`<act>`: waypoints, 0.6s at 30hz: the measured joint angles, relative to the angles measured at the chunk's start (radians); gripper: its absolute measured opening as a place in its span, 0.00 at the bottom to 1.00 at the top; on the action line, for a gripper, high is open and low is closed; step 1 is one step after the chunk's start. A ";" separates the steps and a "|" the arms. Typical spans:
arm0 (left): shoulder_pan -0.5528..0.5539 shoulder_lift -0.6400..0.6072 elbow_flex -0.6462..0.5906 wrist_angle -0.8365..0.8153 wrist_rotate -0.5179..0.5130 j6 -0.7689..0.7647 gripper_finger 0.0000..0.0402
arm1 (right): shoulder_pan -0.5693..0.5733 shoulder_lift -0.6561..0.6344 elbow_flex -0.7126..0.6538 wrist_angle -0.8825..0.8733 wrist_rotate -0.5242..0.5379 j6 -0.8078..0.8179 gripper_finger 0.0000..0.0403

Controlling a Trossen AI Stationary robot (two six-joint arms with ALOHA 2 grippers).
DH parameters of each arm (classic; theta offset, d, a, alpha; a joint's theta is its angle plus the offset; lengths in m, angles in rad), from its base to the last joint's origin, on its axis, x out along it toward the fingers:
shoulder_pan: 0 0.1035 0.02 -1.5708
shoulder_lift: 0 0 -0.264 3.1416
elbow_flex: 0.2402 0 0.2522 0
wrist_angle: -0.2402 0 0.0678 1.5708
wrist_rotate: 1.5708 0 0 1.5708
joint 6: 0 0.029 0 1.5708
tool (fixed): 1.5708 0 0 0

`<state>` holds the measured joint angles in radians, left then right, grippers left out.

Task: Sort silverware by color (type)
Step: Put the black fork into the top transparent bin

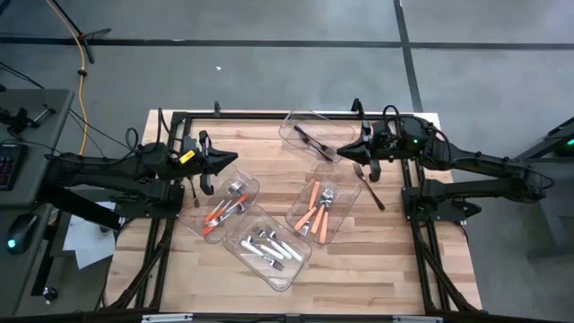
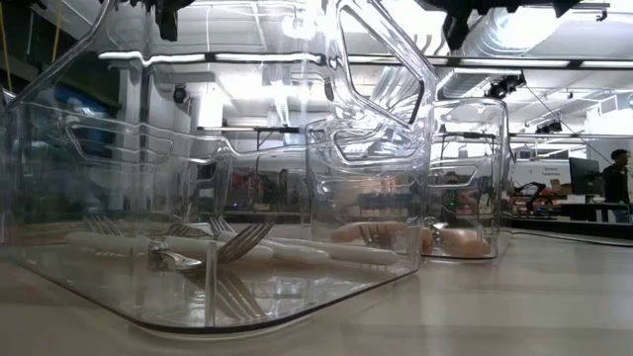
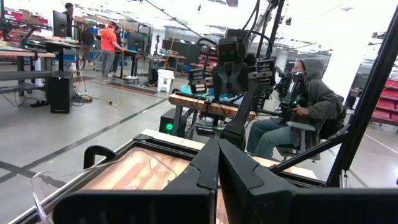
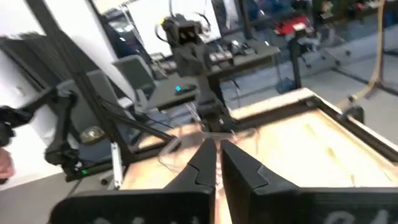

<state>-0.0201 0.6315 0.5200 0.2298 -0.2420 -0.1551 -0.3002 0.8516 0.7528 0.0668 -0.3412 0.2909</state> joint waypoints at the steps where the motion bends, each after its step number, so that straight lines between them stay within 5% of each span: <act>1: 0.000 0.000 0.000 0.000 0.000 0.000 0.00 | -0.002 0.000 0.000 -0.018 0.010 0.000 0.03; 18: 0.000 0.000 0.000 0.000 -0.001 0.000 0.00 | -0.014 0.004 0.027 -0.118 0.147 0.097 0.60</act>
<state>-0.0201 0.6316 0.5198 0.2298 -0.2426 -0.1551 -0.3140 0.8555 0.7799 -0.0517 -0.1945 0.3883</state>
